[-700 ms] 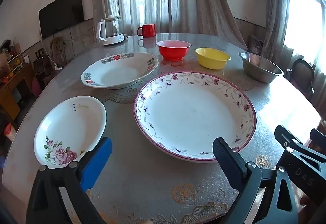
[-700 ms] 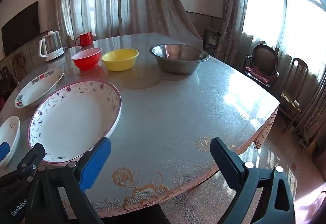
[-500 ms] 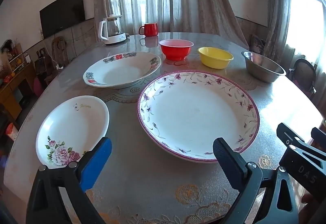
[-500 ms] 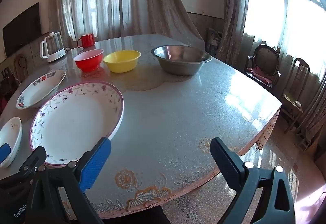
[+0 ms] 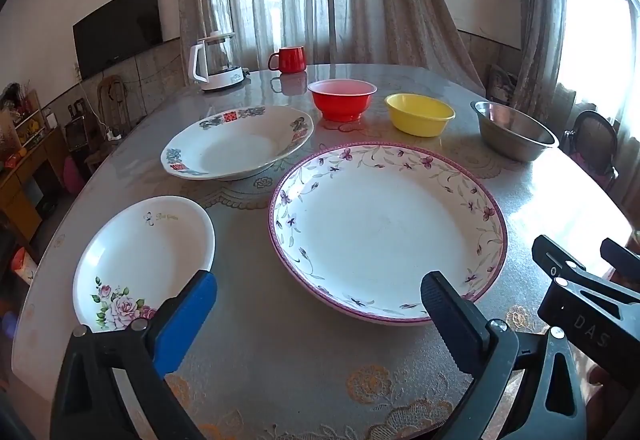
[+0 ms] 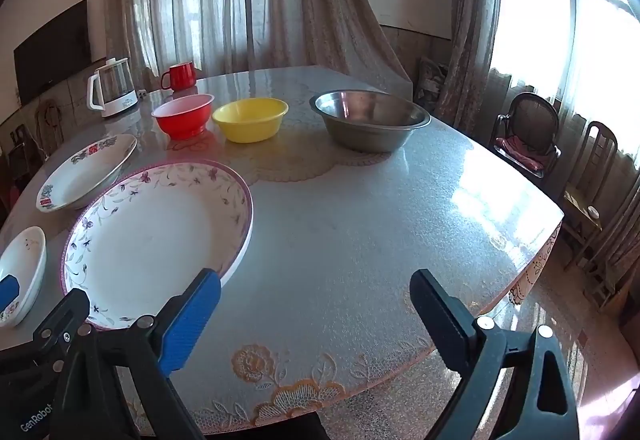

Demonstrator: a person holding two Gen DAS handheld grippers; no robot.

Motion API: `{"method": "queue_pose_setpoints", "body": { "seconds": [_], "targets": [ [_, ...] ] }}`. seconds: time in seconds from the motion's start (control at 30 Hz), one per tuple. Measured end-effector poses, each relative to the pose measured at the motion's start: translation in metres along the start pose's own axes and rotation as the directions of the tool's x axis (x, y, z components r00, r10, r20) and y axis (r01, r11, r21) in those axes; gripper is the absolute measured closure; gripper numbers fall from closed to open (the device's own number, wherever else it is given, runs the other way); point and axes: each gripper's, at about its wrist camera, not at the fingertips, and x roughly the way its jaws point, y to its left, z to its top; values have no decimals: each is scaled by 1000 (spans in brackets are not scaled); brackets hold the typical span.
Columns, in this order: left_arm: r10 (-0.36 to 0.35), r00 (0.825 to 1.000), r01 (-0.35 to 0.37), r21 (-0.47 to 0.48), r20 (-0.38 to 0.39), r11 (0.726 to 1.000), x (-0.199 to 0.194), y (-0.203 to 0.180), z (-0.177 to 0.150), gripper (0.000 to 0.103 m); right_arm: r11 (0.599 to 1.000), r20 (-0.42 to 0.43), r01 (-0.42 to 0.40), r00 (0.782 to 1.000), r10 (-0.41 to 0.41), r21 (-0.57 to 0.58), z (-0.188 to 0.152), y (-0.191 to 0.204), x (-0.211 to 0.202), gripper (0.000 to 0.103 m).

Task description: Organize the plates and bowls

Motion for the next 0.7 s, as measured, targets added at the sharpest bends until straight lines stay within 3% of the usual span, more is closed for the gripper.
{"method": "queue_pose_setpoints", "body": {
  "seconds": [0.7],
  "targets": [
    [-48,999,48,-25,-14,999,4,4,5,0,999,-20,-39,999,38,-31,10,4,13,6]
  ]
}}
